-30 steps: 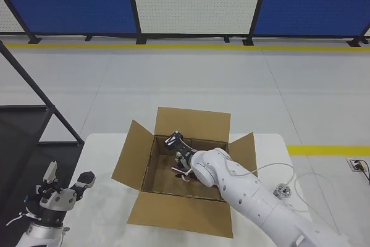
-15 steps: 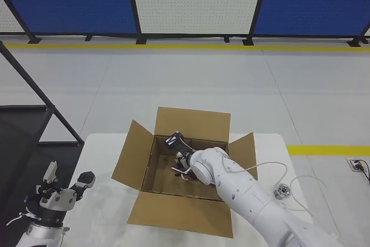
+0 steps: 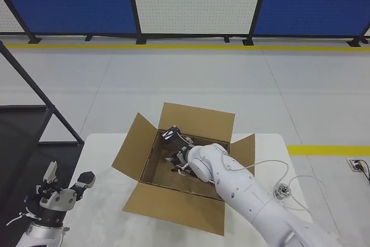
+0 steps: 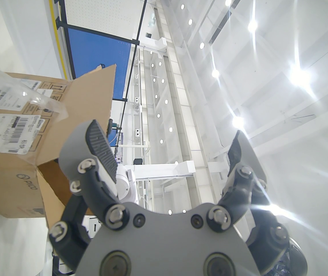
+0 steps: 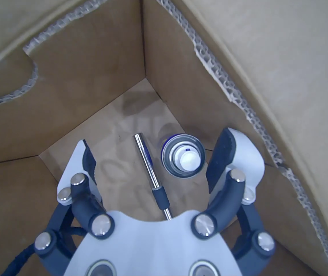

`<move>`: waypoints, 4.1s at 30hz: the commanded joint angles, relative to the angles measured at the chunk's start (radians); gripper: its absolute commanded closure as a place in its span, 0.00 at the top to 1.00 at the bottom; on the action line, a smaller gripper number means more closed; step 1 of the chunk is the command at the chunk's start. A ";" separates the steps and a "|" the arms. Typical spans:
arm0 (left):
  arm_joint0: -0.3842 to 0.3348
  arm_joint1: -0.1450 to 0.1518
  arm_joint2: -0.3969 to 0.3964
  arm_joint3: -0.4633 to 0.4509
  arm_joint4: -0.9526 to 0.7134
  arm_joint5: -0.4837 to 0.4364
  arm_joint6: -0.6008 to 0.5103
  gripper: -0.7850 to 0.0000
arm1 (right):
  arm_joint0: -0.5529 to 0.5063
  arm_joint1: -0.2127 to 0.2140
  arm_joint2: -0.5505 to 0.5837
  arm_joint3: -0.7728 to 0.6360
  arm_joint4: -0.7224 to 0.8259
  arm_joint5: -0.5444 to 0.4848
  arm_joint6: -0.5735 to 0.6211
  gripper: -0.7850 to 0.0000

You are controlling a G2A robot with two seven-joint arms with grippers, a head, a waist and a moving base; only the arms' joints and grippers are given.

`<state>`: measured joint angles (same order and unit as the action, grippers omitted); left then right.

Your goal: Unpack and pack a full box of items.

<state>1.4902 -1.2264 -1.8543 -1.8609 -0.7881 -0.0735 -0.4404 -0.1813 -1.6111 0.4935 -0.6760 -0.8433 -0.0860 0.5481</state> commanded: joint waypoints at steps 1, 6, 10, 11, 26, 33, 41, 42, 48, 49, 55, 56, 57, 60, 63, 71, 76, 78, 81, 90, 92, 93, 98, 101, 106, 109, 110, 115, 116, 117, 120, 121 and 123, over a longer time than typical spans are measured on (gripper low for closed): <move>0.000 0.000 0.000 0.000 0.000 0.000 0.000 1.00 | -0.012 0.019 0.019 -0.045 -0.020 -0.017 0.021 1.00; 0.000 0.000 0.000 0.000 0.000 0.000 0.000 1.00 | -0.070 0.090 0.105 -0.213 -0.072 -0.103 0.077 1.00; 0.000 0.000 0.000 0.000 0.000 0.000 0.000 1.00 | -0.172 0.168 0.223 -0.417 -0.134 -0.179 0.110 1.00; 0.000 0.000 0.000 0.000 0.000 0.000 0.000 1.00 | -0.207 0.188 0.260 -0.477 -0.154 -0.193 0.121 1.00; -0.061 0.008 0.037 0.066 0.132 -0.019 -0.036 1.00 | -0.909 0.369 0.864 -1.330 -0.315 -0.294 0.005 1.00; -0.047 0.016 0.035 0.075 0.166 -0.021 -0.143 1.00 | -1.047 0.375 0.989 -1.416 -0.224 -0.175 -0.033 1.00; -0.021 0.024 0.022 0.048 0.177 -0.028 -0.220 1.00 | -1.059 0.379 1.018 -1.407 -0.197 -0.156 -0.015 1.00; -0.017 0.024 0.019 0.046 0.161 -0.028 -0.219 1.00 | -1.059 0.379 1.018 -1.407 -0.197 -0.156 -0.015 1.00; -0.017 0.024 0.019 0.046 0.161 -0.028 -0.219 1.00 | -1.059 0.379 1.018 -1.407 -0.197 -0.156 -0.015 1.00; -0.017 0.024 0.019 0.046 0.161 -0.028 -0.219 1.00 | -1.059 0.379 1.018 -1.407 -0.197 -0.156 -0.015 1.00; -0.017 0.024 0.019 0.046 0.161 -0.028 -0.219 1.00 | -1.059 0.379 1.018 -1.407 -0.197 -0.156 -0.015 1.00; -0.017 0.024 0.019 0.046 0.161 -0.028 -0.219 1.00 | -1.059 0.379 1.018 -1.407 -0.197 -0.156 -0.015 1.00; -0.017 0.024 0.019 0.046 0.161 -0.028 -0.219 1.00 | -1.059 0.379 1.018 -1.407 -0.197 -0.156 -0.015 1.00; -0.016 0.024 0.021 0.046 0.160 -0.026 -0.218 1.00 | -1.065 0.379 1.020 -1.415 -0.200 -0.157 -0.025 1.00; -0.012 0.028 0.022 0.038 0.185 -0.011 -0.244 1.00 | -1.130 0.384 1.065 -1.462 -0.234 -0.162 -0.065 1.00; -0.047 0.043 0.010 0.061 0.179 0.034 -0.378 1.00 | -1.412 0.393 1.327 -1.542 -0.175 -0.187 -0.183 1.00; -0.079 0.049 0.014 0.074 0.115 0.085 -0.426 1.00 | -1.514 0.394 1.400 -1.518 -0.159 -0.185 -0.155 1.00; -0.089 0.051 0.014 0.079 0.085 0.105 -0.437 1.00 | -1.518 0.398 1.397 -1.486 -0.152 -0.214 -0.119 1.00; -0.099 0.054 0.009 0.090 0.062 0.118 -0.445 1.00 | -1.488 0.404 1.381 -1.410 -0.181 -0.241 -0.053 1.00; -0.110 0.060 -0.005 0.113 -0.019 0.154 -0.444 1.00 | -1.263 0.415 1.284 -1.043 -0.145 -0.263 -0.010 1.00; -0.109 0.062 -0.007 0.114 -0.024 0.156 -0.444 1.00 | -1.223 0.414 1.266 -0.979 -0.144 -0.224 -0.002 1.00; -0.108 0.062 -0.007 0.114 -0.028 0.158 -0.444 1.00 | -1.204 0.414 1.258 -0.950 -0.147 -0.200 0.001 1.00; -0.106 0.065 -0.004 0.116 -0.038 0.169 -0.439 1.00 | -1.146 0.413 1.226 -0.862 -0.168 -0.148 -0.028 1.00; -0.105 0.067 0.000 0.118 -0.037 0.169 -0.436 1.00 | -1.135 0.413 1.217 -0.846 -0.179 -0.121 -0.062 1.00; -0.106 0.069 0.011 0.119 -0.033 0.163 -0.429 1.00 | -1.116 0.413 1.199 -0.829 -0.182 -0.109 -0.077 0.97; -0.105 0.071 0.013 0.119 -0.033 0.159 -0.423 1.00 | -1.103 0.414 1.187 -0.816 -0.185 -0.116 -0.073 0.87; -0.104 0.071 0.013 0.120 -0.034 0.158 -0.421 1.00 | -1.097 0.415 1.183 -0.811 -0.186 -0.117 -0.071 0.87; -0.103 0.074 0.011 0.122 -0.039 0.154 -0.412 1.00 | -1.074 0.417 1.173 -0.782 -0.183 -0.120 -0.070 0.75; -0.103 0.074 0.011 0.122 -0.041 0.154 -0.411 1.00 | -1.070 0.417 1.172 -0.775 -0.181 -0.121 -0.070 0.75; -0.104 0.075 0.010 0.122 -0.041 0.154 -0.410 1.00 | -1.066 0.418 1.170 -0.770 -0.179 -0.121 -0.070 0.72; -0.104 0.076 0.011 0.122 -0.043 0.153 -0.406 1.00 | -1.057 0.419 1.167 -0.755 -0.176 -0.122 -0.072 0.48; -0.104 0.077 0.012 0.122 -0.043 0.152 -0.406 1.00 | -1.055 0.420 1.167 -0.752 -0.173 -0.121 -0.074 0.44; -0.105 0.078 0.013 0.123 -0.042 0.151 -0.404 1.00 | -1.055 0.421 1.169 -0.752 -0.169 -0.119 -0.080 0.35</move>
<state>1.3857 -1.1488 -1.8421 -1.7387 -0.8315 0.0776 -0.8452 -1.2358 -1.1910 1.6611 -1.4273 -1.0133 -0.2064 0.4713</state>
